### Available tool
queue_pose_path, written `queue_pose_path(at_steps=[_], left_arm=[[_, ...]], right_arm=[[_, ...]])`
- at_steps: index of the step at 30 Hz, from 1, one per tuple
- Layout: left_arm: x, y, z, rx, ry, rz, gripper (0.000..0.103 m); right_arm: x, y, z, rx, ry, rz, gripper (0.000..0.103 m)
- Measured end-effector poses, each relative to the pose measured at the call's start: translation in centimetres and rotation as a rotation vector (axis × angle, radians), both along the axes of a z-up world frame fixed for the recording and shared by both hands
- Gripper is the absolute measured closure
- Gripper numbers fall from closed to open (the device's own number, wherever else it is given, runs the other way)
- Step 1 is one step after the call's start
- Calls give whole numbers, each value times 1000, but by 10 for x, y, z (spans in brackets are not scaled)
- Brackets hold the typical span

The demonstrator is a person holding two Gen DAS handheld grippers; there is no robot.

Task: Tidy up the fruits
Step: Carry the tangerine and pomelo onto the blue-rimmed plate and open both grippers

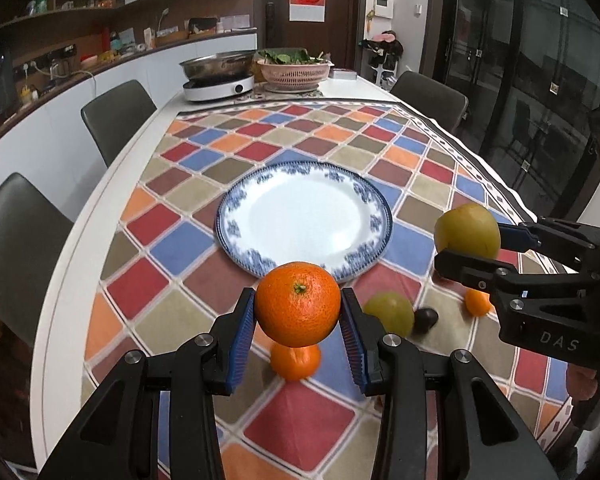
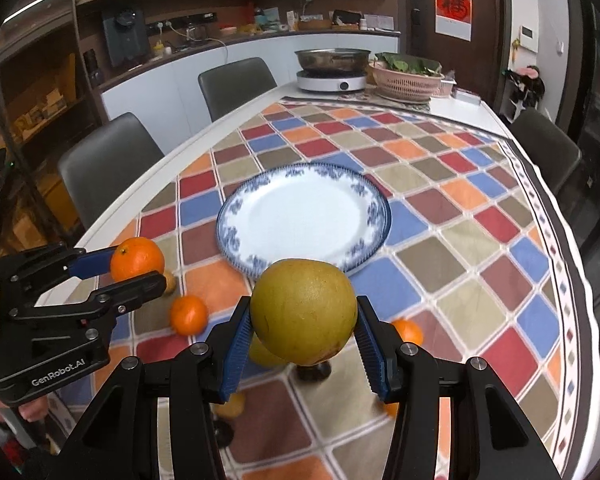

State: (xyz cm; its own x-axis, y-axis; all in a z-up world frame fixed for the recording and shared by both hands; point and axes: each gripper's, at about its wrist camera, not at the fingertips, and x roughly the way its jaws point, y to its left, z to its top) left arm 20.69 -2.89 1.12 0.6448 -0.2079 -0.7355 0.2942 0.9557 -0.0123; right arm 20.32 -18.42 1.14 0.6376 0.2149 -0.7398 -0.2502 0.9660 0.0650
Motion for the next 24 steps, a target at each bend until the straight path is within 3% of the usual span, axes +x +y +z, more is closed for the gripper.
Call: queue_pose_path(at_steps=[10, 24], left_arm=[[49, -2, 11, 22, 10, -15, 62], [126, -6, -8, 19, 84, -20, 62]], right_arm=[[49, 3, 12, -13, 9, 11, 53], [123, 7, -11, -21, 113, 9, 53]])
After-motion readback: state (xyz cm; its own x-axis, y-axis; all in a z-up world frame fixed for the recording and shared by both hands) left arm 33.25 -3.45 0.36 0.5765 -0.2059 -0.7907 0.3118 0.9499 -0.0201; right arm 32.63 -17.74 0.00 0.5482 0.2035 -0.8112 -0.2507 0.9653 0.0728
